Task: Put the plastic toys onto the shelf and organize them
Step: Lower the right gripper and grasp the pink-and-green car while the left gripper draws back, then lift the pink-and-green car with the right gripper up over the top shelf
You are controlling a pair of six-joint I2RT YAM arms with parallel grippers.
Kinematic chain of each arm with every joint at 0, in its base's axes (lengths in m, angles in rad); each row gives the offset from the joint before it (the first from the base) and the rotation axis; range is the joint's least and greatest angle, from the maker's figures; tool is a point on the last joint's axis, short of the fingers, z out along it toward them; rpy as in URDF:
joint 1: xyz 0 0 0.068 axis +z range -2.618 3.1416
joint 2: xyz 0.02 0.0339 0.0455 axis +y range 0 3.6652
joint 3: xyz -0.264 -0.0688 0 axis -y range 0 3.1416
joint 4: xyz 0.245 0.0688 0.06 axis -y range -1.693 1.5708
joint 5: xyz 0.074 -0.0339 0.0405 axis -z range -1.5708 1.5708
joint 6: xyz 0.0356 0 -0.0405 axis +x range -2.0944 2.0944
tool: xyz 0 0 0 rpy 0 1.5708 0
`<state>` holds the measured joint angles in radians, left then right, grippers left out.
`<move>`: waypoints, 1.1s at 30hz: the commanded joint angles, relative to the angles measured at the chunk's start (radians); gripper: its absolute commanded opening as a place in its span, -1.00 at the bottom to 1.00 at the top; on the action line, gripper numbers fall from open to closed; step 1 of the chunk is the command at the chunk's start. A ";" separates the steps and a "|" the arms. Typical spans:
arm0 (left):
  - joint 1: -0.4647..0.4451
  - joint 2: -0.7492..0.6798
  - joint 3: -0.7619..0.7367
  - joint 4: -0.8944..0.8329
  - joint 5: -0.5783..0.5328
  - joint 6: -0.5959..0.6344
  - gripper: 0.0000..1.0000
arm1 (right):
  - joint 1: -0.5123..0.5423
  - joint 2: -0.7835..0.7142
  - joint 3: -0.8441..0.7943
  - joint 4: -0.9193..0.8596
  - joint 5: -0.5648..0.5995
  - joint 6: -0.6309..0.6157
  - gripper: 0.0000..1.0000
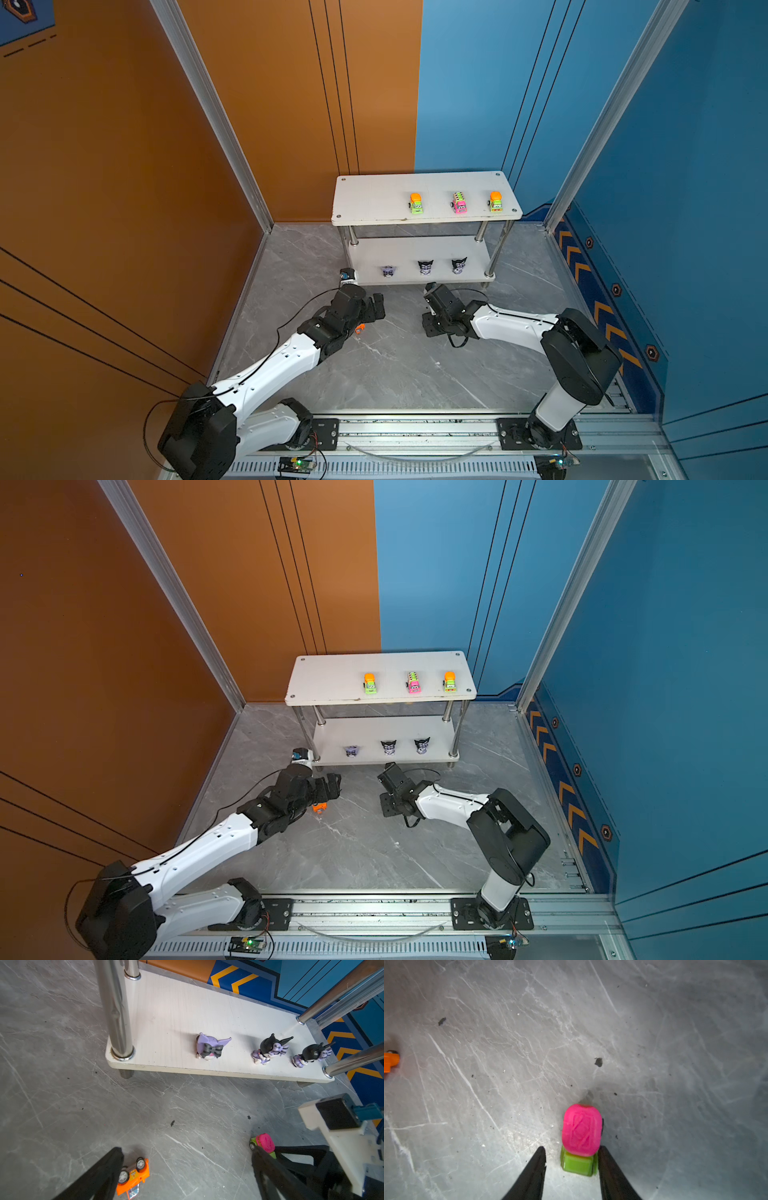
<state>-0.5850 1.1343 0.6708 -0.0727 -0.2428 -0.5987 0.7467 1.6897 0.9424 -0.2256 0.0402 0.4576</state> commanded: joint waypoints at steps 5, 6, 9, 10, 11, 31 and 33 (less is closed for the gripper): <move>0.026 -0.035 -0.033 -0.011 0.007 0.015 0.99 | 0.003 0.018 0.040 -0.022 0.062 0.015 -0.77; 0.027 -0.038 -0.033 -0.013 0.008 0.017 0.99 | 0.005 0.014 0.046 -0.034 0.064 0.011 -0.81; 0.037 -0.050 -0.039 -0.019 0.010 0.021 0.99 | 0.014 -0.027 0.080 -0.098 0.067 -0.005 -0.84; 0.040 -0.054 -0.040 -0.019 0.010 0.019 0.99 | 0.018 -0.045 0.095 -0.128 0.067 -0.013 -0.84; 0.043 -0.058 -0.045 -0.019 0.011 0.019 0.99 | 0.025 -0.064 0.115 -0.157 0.068 -0.021 -0.85; 0.084 -0.124 -0.086 -0.053 0.028 0.002 0.96 | 0.203 0.066 1.142 -0.640 0.294 -0.283 -0.94; 0.085 -0.132 -0.090 -0.060 0.023 0.002 0.96 | 0.190 0.130 1.253 -0.658 0.283 -0.285 -0.94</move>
<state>-0.5106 1.0237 0.5999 -0.1028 -0.2276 -0.5957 0.9527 1.7485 2.0987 -0.7986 0.2932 0.2050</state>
